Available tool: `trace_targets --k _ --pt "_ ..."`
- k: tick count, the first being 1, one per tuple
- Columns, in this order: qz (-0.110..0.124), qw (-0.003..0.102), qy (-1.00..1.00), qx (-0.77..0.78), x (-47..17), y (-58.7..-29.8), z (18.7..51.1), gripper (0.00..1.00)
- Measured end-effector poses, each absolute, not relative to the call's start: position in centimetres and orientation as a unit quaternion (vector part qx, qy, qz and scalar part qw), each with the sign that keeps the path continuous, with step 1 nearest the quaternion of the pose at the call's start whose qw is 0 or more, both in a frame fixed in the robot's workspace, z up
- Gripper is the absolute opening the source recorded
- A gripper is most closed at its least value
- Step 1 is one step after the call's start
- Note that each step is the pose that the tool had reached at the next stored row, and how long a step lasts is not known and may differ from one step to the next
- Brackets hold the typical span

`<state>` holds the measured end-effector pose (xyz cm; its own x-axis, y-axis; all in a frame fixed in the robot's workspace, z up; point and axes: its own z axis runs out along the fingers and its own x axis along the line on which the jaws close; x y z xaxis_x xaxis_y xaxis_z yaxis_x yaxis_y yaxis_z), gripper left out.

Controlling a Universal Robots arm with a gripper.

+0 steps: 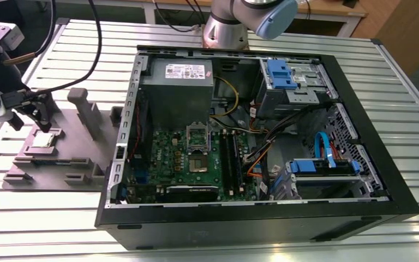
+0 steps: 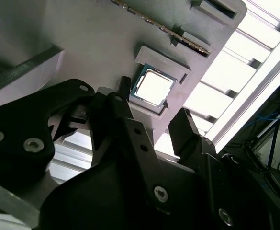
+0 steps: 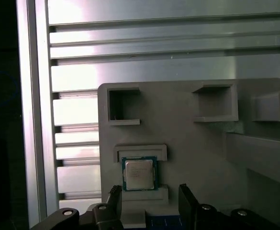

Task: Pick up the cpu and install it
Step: 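Pick up the cpu and move it towards the insertion slot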

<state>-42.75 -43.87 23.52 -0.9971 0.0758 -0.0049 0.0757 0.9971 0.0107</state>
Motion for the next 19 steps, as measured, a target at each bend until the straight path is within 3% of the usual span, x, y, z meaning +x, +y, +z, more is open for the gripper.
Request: trace_targets --k 19 --pt "0.005 0.003 0.999 0.038 -42.80 -43.87 22.92 0.59"
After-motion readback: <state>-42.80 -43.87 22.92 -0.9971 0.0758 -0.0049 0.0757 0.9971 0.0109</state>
